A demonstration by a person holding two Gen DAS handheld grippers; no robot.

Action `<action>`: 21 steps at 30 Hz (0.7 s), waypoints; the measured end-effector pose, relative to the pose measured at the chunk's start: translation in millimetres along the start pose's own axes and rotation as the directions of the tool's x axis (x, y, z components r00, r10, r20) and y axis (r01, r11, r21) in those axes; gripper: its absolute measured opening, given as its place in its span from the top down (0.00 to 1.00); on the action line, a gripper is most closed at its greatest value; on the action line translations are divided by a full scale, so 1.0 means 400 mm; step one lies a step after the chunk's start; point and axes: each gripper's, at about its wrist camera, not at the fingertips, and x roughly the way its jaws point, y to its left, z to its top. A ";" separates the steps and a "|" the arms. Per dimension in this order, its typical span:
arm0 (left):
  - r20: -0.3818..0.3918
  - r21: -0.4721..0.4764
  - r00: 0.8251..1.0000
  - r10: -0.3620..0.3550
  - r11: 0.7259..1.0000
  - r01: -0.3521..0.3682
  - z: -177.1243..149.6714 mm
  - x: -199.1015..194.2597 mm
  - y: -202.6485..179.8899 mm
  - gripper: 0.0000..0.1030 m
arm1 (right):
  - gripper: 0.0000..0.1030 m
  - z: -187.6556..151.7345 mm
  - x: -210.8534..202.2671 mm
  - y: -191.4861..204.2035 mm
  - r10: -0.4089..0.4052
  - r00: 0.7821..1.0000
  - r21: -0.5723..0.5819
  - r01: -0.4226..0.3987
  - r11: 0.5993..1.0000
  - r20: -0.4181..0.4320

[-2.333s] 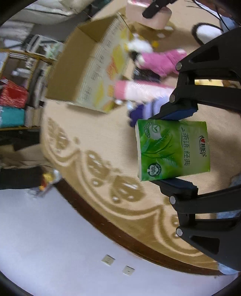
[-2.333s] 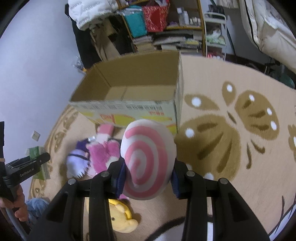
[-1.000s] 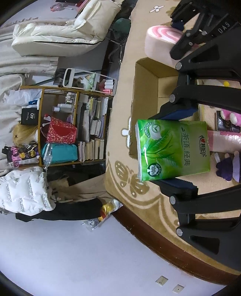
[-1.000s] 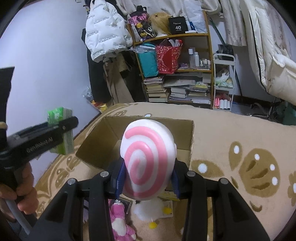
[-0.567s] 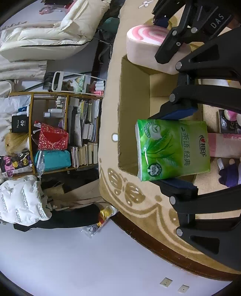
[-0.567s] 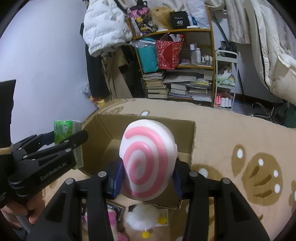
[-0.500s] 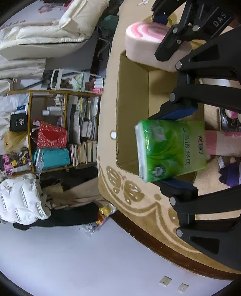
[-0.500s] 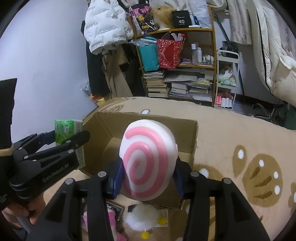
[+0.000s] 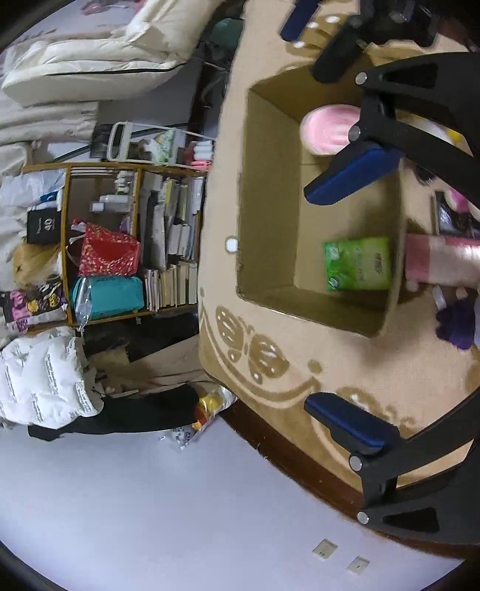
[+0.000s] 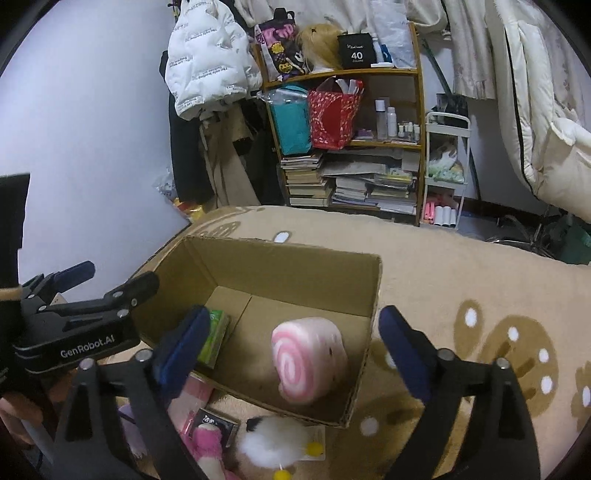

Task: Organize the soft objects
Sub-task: 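Open left tool to drop tissue pack in box while right tool drops swirl cushion, then move left tool to lavender plush doll while right tool moves to pink bear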

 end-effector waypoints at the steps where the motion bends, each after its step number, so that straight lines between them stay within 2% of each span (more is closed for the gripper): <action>1: -0.011 0.003 1.000 0.002 1.000 -0.002 -0.002 0.000 0.002 0.02 | 0.02 0.000 -0.003 -0.001 -0.003 1.000 0.003 0.003 1.000 -0.001; 6: -0.061 -0.063 0.998 -0.014 0.998 0.010 -0.021 -0.016 0.043 0.02 | 0.02 -0.005 -0.021 -0.005 -0.004 1.000 0.012 0.004 1.000 -0.006; 12: -0.086 -0.038 0.996 0.014 0.999 -0.017 -0.051 -0.039 0.070 0.02 | 0.02 -0.023 -0.038 0.004 -0.001 1.000 0.005 0.001 1.000 -0.016; 21: -0.156 -0.042 0.988 0.017 0.999 -0.024 -0.072 -0.056 0.108 0.02 | 0.02 -0.068 -0.067 0.049 0.036 0.997 -0.022 -0.037 0.999 -0.062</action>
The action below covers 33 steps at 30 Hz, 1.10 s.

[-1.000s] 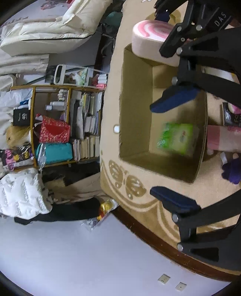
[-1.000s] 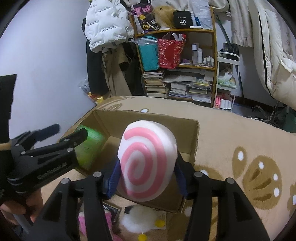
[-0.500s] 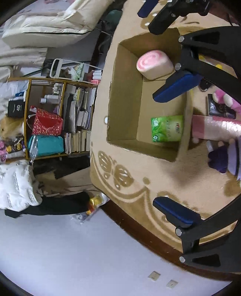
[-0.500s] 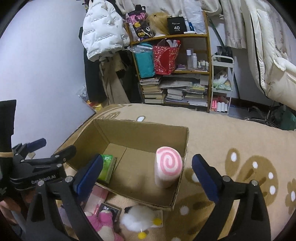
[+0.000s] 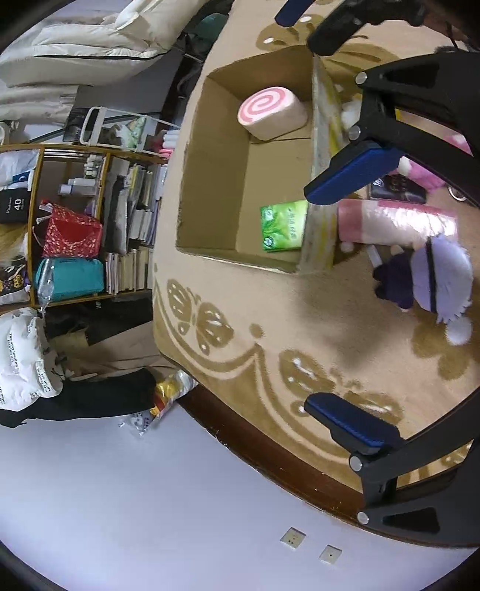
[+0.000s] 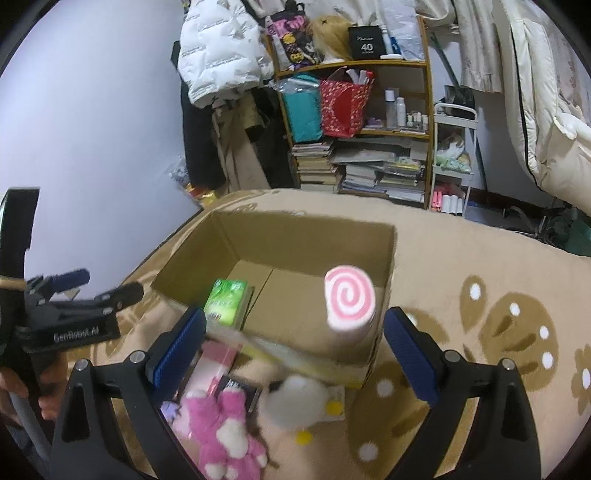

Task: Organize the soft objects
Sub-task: 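Move left tool to lavender plush doll while right tool moves to pink bear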

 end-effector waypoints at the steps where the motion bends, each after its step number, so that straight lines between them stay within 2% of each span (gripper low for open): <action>1: -0.007 -0.003 1.000 -0.001 1.000 0.001 -0.003 -0.001 0.004 0.02 | 0.02 -0.009 -0.005 0.006 0.001 1.000 -0.006 -0.001 1.000 -0.006; 5: -0.044 -0.026 0.998 -0.035 0.999 0.034 -0.025 -0.001 0.025 0.02 | 0.02 -0.043 -0.016 0.019 0.000 0.999 -0.023 -0.001 1.000 -0.036; 10: -0.070 -0.010 0.997 -0.010 1.000 0.010 -0.057 0.003 0.031 0.02 | 0.02 -0.081 -0.009 0.036 0.010 0.997 -0.061 -0.014 0.998 -0.077; 13: -0.122 -0.030 0.991 -0.046 0.999 0.043 -0.079 0.012 0.037 0.02 | 0.02 -0.107 0.006 0.051 0.029 0.993 -0.071 -0.037 0.997 -0.115; 14: -0.142 -0.046 0.988 -0.064 0.997 0.058 -0.091 0.016 0.041 0.02 | 0.02 -0.116 0.006 0.054 0.032 0.992 -0.076 -0.042 0.996 -0.124; 20: -0.227 -0.071 0.971 -0.070 0.996 0.055 -0.141 0.050 0.053 0.02 | 0.02 -0.160 0.029 0.081 0.052 0.984 -0.081 -0.066 0.994 -0.172; 25: -0.277 -0.090 0.955 -0.102 0.993 0.080 -0.164 0.083 0.056 0.02 | 0.02 -0.196 0.074 0.077 0.089 0.968 -0.062 -0.107 0.992 -0.236; 30: -0.344 -0.086 0.932 -0.118 0.992 0.094 -0.194 0.133 0.053 0.02 | 0.02 -0.223 0.105 0.083 0.133 0.951 -0.051 -0.153 0.987 -0.280; 33: -0.373 -0.095 0.919 -0.125 0.991 0.096 -0.209 0.156 0.054 0.02 | 0.02 -0.240 0.128 0.090 0.118 0.943 -0.056 -0.142 0.988 -0.310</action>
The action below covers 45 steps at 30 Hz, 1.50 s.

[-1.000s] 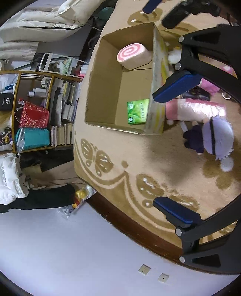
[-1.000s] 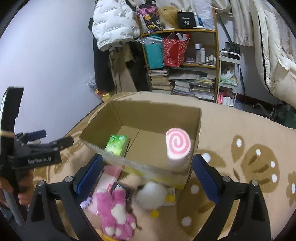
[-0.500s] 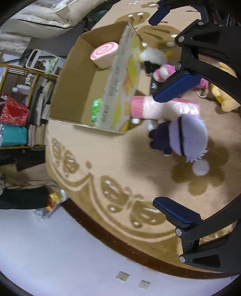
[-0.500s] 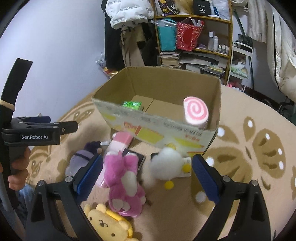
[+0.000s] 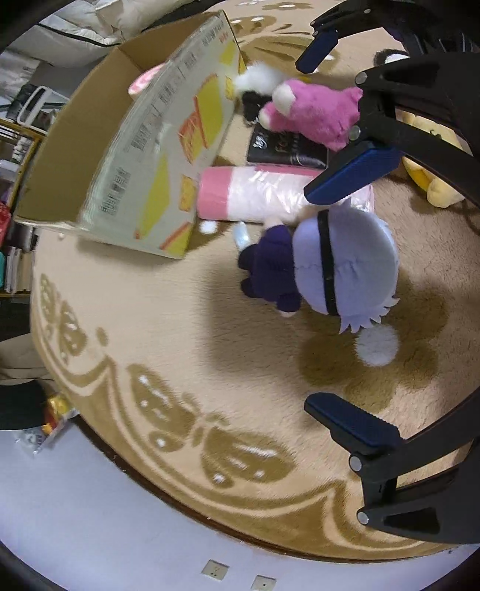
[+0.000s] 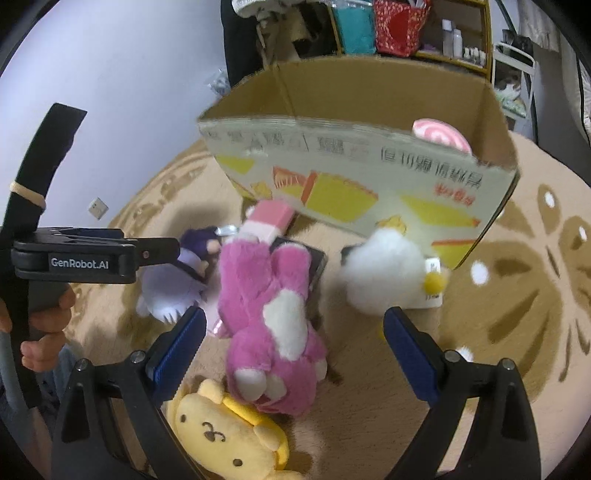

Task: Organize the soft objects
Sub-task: 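Move left tool to lavender plush doll while right tool moves to pink bear, then close left tool on lavender plush doll while right tool closes on pink bear plush, then lift lavender doll with left tool while right tool carries pink bear over box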

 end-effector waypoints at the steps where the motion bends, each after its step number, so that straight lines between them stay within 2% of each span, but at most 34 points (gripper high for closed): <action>1: -0.010 0.000 1.000 -0.003 1.000 0.003 -0.001 0.007 0.000 0.02 | 0.02 -0.001 0.007 0.001 -0.002 1.000 0.000 0.002 1.000 -0.008; 6: -0.056 0.020 0.998 -0.003 1.000 0.004 -0.008 0.037 -0.010 0.02 | 0.03 -0.007 0.037 0.013 -0.030 0.999 -0.007 0.030 1.000 -0.037; 12: -0.040 0.002 0.999 -0.012 1.000 0.013 -0.005 0.039 -0.014 0.02 | 0.21 -0.002 0.065 0.001 -0.046 0.997 0.012 0.047 0.999 -0.070; 15: -0.031 0.002 0.999 0.010 1.000 -0.010 -0.009 0.045 -0.014 0.02 | 0.30 -0.001 0.071 -0.015 -0.036 0.996 0.047 0.040 0.998 -0.078; 20: -0.048 -0.062 0.998 -0.028 0.998 0.025 -0.016 0.071 -0.004 0.03 | 0.44 0.003 0.089 -0.022 0.001 0.996 0.078 0.006 0.997 -0.091; 22: -0.054 -0.072 0.998 -0.041 0.997 0.037 -0.019 0.081 -0.002 0.03 | 0.54 0.003 0.093 -0.015 0.014 0.996 0.078 -0.007 0.997 -0.093; 26: -0.067 -0.087 0.995 -0.080 0.993 0.074 -0.028 0.095 0.000 0.14 | 0.55 0.005 0.087 0.003 -0.013 0.995 0.051 0.018 0.999 -0.094; 29: -0.061 -0.077 0.992 -0.108 0.992 0.103 -0.028 0.089 -0.004 0.26 | 0.56 0.008 0.083 0.003 -0.013 0.996 0.060 0.019 0.998 -0.088; 32: -0.031 -0.069 0.995 -0.091 0.994 0.089 -0.028 0.073 -0.009 0.35 | 0.56 0.011 0.074 0.005 -0.037 0.996 0.045 0.040 0.998 -0.077; 36: -0.027 -0.035 0.997 -0.066 0.997 0.065 -0.029 0.060 -0.025 0.37 | 0.56 0.018 0.058 0.000 -0.045 0.997 0.053 0.048 0.997 -0.057; 45: 0.066 -0.090 0.997 -0.030 0.995 0.036 -0.025 -0.028 0.005 0.38 | 0.57 0.040 -0.006 -0.010 -0.087 0.996 0.078 0.086 0.993 0.007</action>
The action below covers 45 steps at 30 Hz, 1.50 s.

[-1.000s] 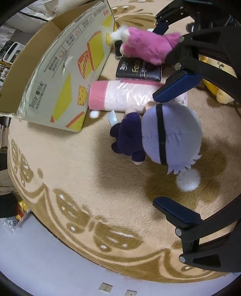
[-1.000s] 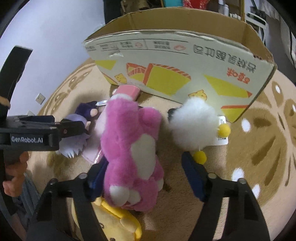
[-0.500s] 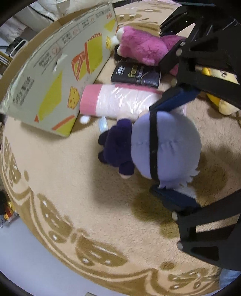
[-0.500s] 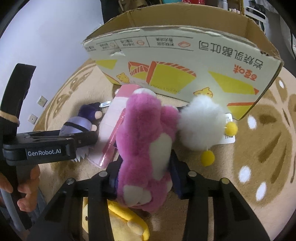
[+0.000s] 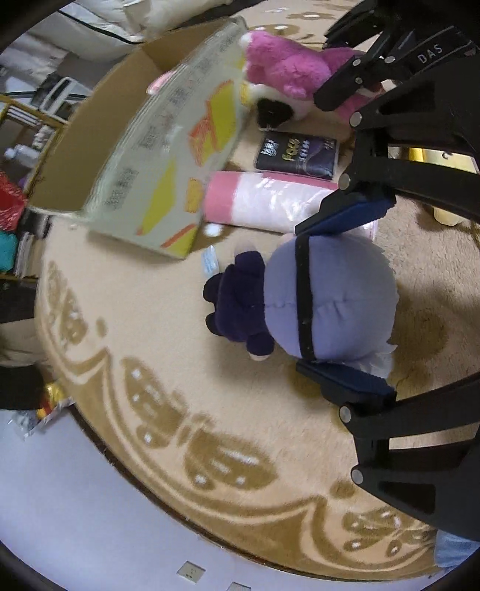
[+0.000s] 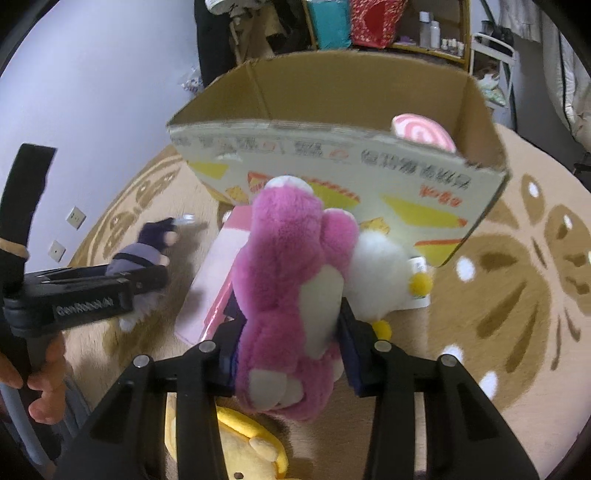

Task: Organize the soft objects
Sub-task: 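Lift lavender doll with left tool while right tool carries pink bear over box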

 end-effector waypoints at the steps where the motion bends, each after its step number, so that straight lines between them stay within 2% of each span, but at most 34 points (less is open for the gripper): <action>1: 0.019 0.001 1.000 -0.001 1.000 0.001 0.004 -0.019 0.002 0.38 | 0.57 0.002 -0.008 -0.003 -0.003 1.000 0.006 0.003 1.000 0.006; 4: 0.073 0.003 0.997 0.010 1.000 -0.010 0.012 -0.057 0.001 0.38 | 0.57 0.011 -0.036 0.003 -0.011 0.999 0.002 0.011 1.000 0.036; 7: 0.170 -0.007 0.984 0.042 0.999 -0.042 0.027 -0.098 0.004 0.38 | 0.57 0.021 -0.069 0.007 -0.029 0.996 0.006 0.028 1.000 0.081; 12: 0.262 0.007 0.963 0.061 0.998 -0.065 0.048 -0.154 0.006 0.38 | 0.57 0.037 -0.129 0.010 -0.042 0.986 0.028 0.037 0.999 0.161; 16: 0.312 0.036 0.949 0.038 0.998 -0.052 0.063 -0.197 -0.007 0.38 | 0.57 0.047 -0.160 0.015 -0.056 0.977 0.023 0.052 0.998 0.208; 20: 0.378 0.092 0.925 0.031 0.993 -0.071 0.079 -0.234 -0.035 0.38 | 0.57 0.055 -0.192 0.007 -0.067 0.970 0.020 0.064 0.998 0.236; 29: 0.442 0.162 0.896 -0.028 0.986 -0.050 0.123 -0.284 -0.091 0.37 | 0.57 0.099 -0.236 -0.011 -0.067 0.949 0.029 0.061 0.998 0.308; 34: 0.461 0.199 0.886 -0.048 0.979 -0.050 0.142 -0.298 -0.123 0.37 | 0.57 0.135 -0.258 -0.023 -0.082 0.933 0.027 0.077 0.997 0.352; 39: 0.461 0.234 0.885 -0.064 0.971 -0.052 0.162 -0.291 -0.161 0.37 | 0.57 0.173 -0.275 -0.033 -0.096 0.912 0.031 0.091 0.995 0.399; 42: 0.488 0.251 0.872 -0.052 0.964 -0.083 0.169 -0.290 -0.187 0.37 | 0.57 0.193 -0.274 -0.034 -0.103 0.903 0.018 0.105 0.994 0.416; 45: 0.486 0.261 0.872 -0.064 0.962 -0.075 0.179 -0.280 -0.205 0.37 | 0.57 0.208 -0.265 -0.041 -0.102 0.901 0.014 0.106 0.994 0.422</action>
